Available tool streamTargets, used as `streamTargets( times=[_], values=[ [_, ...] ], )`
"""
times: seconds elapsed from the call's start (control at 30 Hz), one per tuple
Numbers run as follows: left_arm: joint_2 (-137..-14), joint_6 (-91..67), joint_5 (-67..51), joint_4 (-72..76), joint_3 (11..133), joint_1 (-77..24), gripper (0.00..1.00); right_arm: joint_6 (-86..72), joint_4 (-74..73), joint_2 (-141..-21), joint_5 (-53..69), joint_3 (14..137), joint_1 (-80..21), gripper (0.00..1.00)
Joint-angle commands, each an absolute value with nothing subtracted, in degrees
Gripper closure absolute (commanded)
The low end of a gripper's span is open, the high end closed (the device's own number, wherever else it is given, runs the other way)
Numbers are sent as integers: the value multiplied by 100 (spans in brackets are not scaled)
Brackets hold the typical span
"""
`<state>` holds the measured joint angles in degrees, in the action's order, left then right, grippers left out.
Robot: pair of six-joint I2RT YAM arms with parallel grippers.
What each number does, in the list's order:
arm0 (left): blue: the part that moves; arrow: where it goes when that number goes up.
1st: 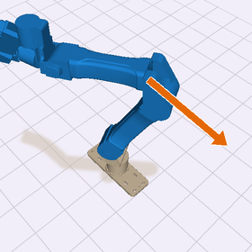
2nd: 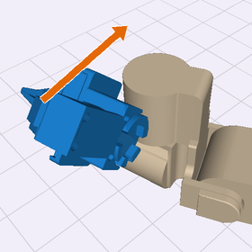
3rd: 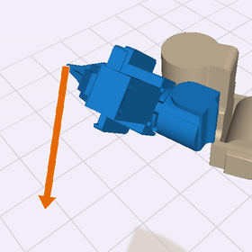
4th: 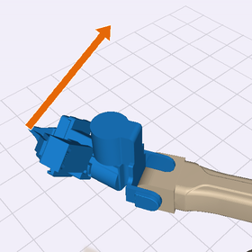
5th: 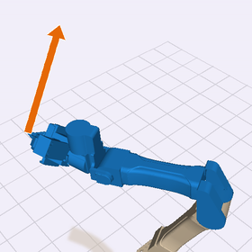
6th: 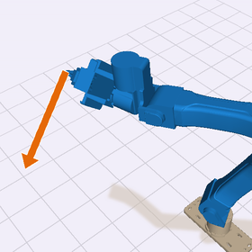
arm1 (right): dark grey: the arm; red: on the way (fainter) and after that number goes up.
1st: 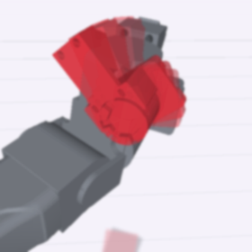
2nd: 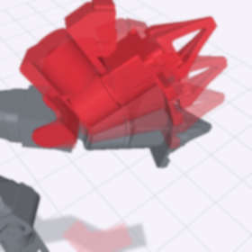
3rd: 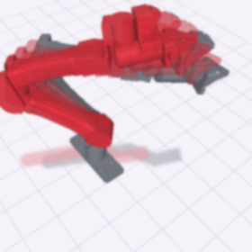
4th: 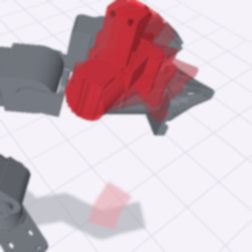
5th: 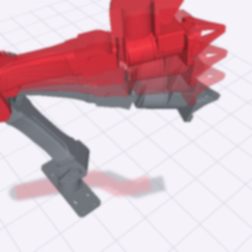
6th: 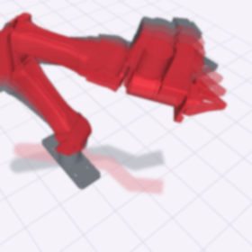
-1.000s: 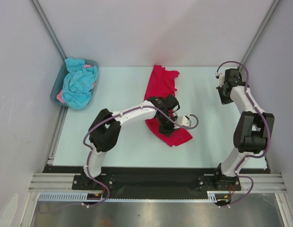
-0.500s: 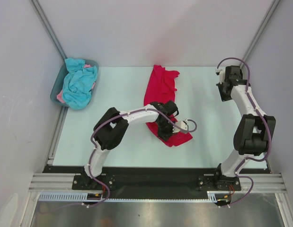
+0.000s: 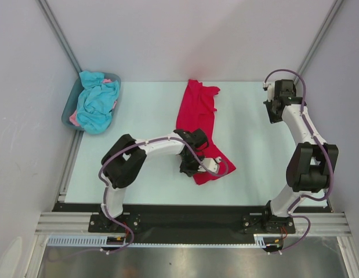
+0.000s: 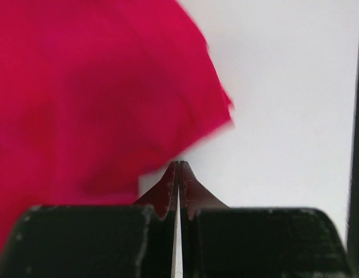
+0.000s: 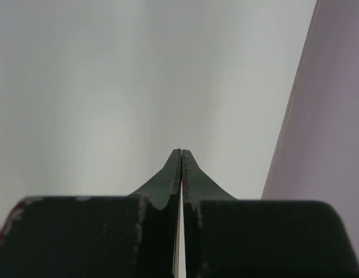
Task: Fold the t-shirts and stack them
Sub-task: Fold the tshirt
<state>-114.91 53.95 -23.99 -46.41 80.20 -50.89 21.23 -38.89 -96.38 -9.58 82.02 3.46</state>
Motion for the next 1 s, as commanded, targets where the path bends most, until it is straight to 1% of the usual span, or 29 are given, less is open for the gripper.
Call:
streamTargets(
  times=[0.0, 0.1, 0.27, 0.43, 0.6, 0.7, 0.97],
  values=[
    [-11716, 6002, -1547, -6222, 7462, -4738, 100, 2074, -3841, -9518, -940, 8350, 272, 100],
    [-11768, 6187, -1477, -6704, 7541, -4588, 100, 2048, -3850, -9571, -940, 8402, 246, 100],
    [-11663, 6267, -1257, -6873, 7549, -4386, 100, 2048, -3832, -9598, -923, 8429, 220, 100],
    [-11488, 6013, -1924, -7022, 8647, -4140, 100, 2057, -3815, -9633, -949, 8411, 211, 100],
    [-11373, 5731, -2521, -7023, 9648, -4157, 100, 2074, -3797, -9685, -1010, 8446, 211, 100],
    [-11408, 5634, -2847, -7101, 9904, -4201, 100, 2083, -3779, -9712, -1072, 8455, 202, 100],
    [-11724, 5810, -3128, -7198, 9773, -4482, 100, 2100, -3744, -9808, -1125, 8490, 202, 100]
  ],
)
